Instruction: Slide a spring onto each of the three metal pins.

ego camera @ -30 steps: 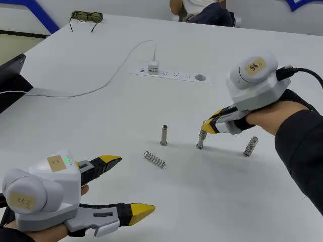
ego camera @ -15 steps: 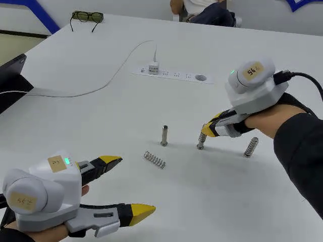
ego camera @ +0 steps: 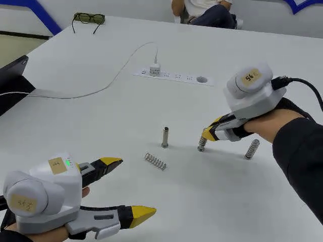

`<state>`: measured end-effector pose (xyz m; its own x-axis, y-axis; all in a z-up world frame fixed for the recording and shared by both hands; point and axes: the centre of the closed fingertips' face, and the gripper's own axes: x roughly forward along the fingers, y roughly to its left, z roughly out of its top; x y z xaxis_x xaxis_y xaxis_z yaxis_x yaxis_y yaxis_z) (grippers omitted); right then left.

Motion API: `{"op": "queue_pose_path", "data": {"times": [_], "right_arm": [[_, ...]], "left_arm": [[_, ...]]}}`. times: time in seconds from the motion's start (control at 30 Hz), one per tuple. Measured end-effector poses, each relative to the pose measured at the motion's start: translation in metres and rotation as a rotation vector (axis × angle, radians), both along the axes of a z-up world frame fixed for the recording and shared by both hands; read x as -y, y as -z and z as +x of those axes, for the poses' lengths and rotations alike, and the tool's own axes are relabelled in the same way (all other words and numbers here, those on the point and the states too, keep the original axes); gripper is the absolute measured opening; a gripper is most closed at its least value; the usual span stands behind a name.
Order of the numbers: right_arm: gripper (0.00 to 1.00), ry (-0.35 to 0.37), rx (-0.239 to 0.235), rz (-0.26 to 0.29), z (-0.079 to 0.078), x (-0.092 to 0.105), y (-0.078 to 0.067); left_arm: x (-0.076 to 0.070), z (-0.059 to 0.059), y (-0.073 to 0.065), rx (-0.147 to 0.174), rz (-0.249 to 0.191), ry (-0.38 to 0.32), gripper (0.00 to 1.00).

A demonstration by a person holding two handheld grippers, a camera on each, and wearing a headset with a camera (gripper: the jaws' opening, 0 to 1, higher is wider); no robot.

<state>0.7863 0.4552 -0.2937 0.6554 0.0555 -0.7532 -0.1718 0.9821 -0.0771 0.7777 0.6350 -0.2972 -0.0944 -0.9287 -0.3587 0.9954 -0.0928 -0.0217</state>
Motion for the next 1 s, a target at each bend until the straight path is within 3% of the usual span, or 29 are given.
{"op": "queue_pose_path", "data": {"times": [1.0], "right_arm": [[0.12, 0.003, -0.007, 0.008, -0.0001, 0.0026, 0.0091]], "left_arm": [[-0.0005, 0.0017, 0.0029, -0.007, 0.004, -0.009, 0.76]]}}
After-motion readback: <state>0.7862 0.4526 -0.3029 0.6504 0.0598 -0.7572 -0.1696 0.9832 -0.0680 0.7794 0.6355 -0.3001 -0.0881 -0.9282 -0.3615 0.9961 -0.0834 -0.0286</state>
